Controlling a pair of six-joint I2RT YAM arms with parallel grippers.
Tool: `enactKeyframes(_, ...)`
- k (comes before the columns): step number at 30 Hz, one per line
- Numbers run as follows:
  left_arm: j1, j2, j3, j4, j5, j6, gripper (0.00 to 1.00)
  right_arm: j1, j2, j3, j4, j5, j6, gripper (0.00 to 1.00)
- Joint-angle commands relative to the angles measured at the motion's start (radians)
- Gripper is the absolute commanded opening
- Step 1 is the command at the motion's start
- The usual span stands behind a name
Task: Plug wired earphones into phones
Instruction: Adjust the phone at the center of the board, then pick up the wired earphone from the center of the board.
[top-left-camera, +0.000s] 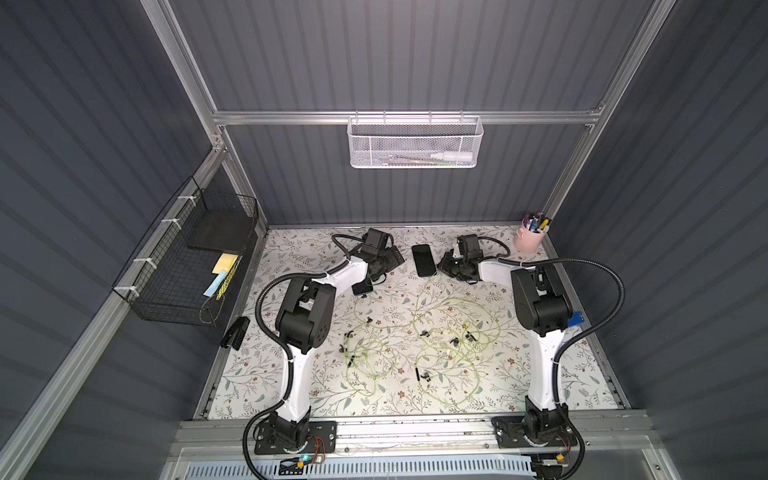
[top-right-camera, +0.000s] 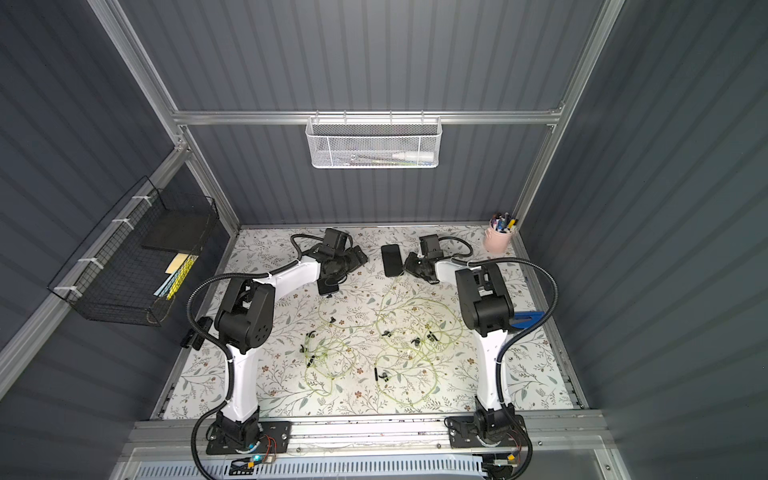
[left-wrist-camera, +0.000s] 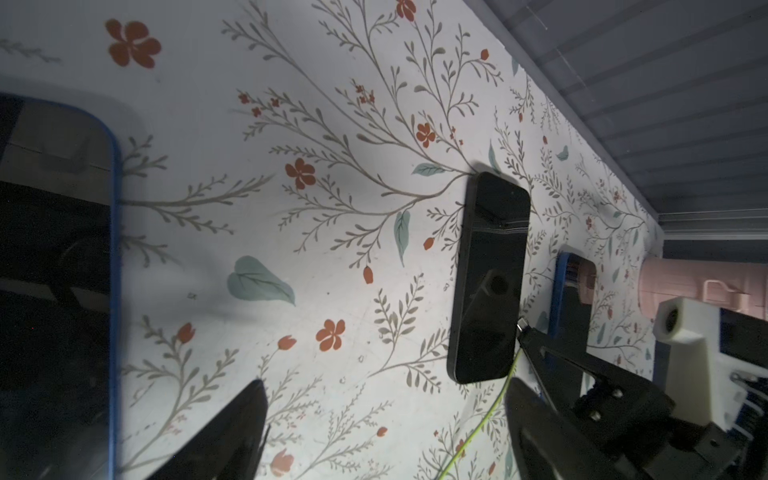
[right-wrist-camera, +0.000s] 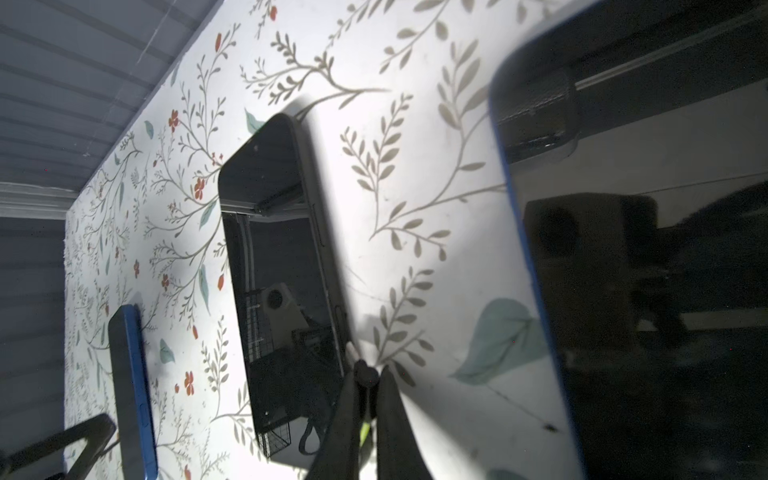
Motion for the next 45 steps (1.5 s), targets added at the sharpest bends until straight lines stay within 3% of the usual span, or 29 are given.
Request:
enactKeyframes(1,-0.011,0.055,0.086,-0.101,-0.069,0.072,0.91,0.016,0.034,0.01,-0.009,-0.062,-0.033,0.0)
enactKeyframes(16,-0.033,0.294,0.395,-0.228,-0.129,0.339,0.93,0.12,0.04,-0.048,0.068,-0.177,-0.004,0.0)
enactKeyframes(21,-0.051,0.353,0.483,-0.256,-0.157,0.416,1.0,0.142,0.011,-0.112,0.124,-0.23,0.021,0.0)
enactKeyframes(26,-0.069,0.402,0.561,-0.207,-0.155,0.6,1.0,0.122,-0.139,-0.271,0.153,-0.187,0.02,0.0)
enactKeyframes(28,-0.075,0.439,0.621,-0.2,-0.099,0.697,1.0,0.112,-0.188,-0.314,0.148,-0.192,0.023,0.0)
enactKeyframes(32,-0.109,0.563,0.811,-0.317,-0.129,0.885,1.0,0.094,-0.29,-0.411,0.131,-0.192,0.021,0.0)
enactKeyframes(35,-0.112,0.612,0.866,-0.375,-0.153,0.887,1.0,0.084,-0.351,-0.469,0.129,-0.186,0.027,0.0)
enactKeyframes(42,-0.114,0.616,0.819,-0.415,-0.064,0.883,0.99,0.076,-0.418,-0.512,0.108,-0.17,0.032,0.01)
enactKeyframes(45,-0.114,0.621,0.829,-0.457,-0.093,0.885,0.97,0.076,-0.429,-0.515,0.097,-0.168,0.032,0.01)
